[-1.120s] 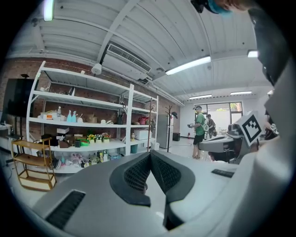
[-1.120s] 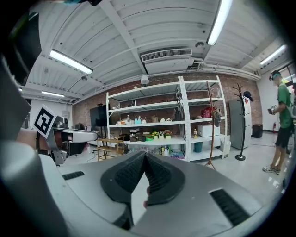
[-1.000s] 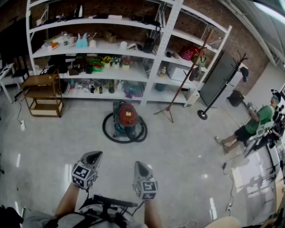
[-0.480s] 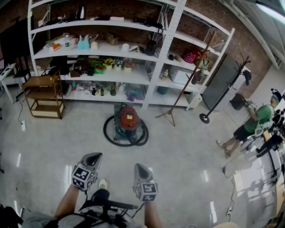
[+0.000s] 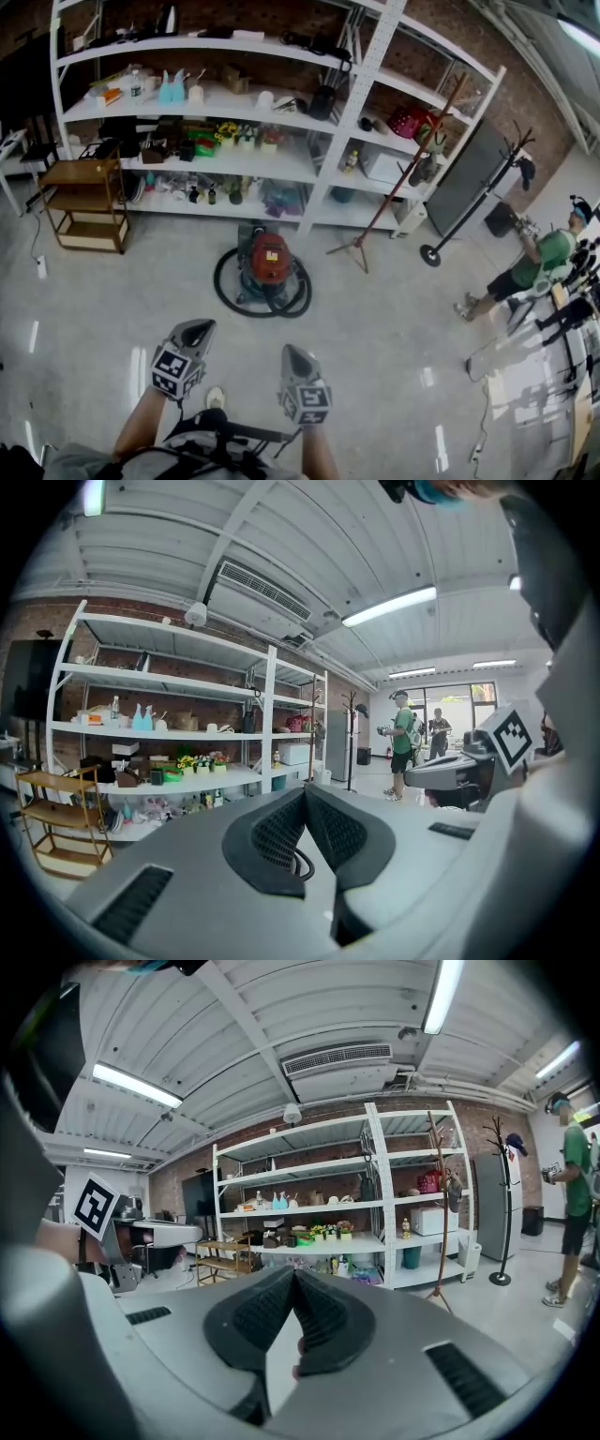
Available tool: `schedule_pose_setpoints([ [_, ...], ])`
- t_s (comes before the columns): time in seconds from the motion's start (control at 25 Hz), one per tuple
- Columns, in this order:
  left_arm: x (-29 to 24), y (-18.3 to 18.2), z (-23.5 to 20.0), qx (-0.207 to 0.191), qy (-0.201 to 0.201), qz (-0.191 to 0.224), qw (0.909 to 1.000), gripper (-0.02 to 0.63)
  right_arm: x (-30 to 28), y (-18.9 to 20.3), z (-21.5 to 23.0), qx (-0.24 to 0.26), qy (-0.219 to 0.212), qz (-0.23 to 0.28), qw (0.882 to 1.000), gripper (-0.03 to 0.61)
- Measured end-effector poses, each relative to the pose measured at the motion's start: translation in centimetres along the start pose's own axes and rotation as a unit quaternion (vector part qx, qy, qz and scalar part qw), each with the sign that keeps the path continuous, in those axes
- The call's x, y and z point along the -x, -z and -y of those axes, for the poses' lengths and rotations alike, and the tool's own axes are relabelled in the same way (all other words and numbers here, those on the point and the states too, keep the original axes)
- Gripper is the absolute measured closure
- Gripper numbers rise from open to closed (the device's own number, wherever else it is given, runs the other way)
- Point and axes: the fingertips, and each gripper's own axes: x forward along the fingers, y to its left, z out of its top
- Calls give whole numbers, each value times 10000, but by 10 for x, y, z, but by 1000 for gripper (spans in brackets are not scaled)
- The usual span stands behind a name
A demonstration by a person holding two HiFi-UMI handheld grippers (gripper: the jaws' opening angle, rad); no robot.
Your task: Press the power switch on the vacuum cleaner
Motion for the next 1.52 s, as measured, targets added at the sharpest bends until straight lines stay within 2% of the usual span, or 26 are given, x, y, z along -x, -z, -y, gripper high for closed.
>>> schedule_pose_setpoints([
  [0.64, -79, -21, -112, -20, 242, -27, 9997, 604, -119, -50, 8, 11, 320, 7, 9995, 566],
  [1.16, -125, -23, -150, -37, 377, -86, 9992, 604, -169, -63, 27, 28, 500, 19, 9987, 566],
  [1.52, -175, -23, -165, -42, 371, -152, 9992, 604, -212, -68, 63, -94, 497, 22, 9987, 566],
])
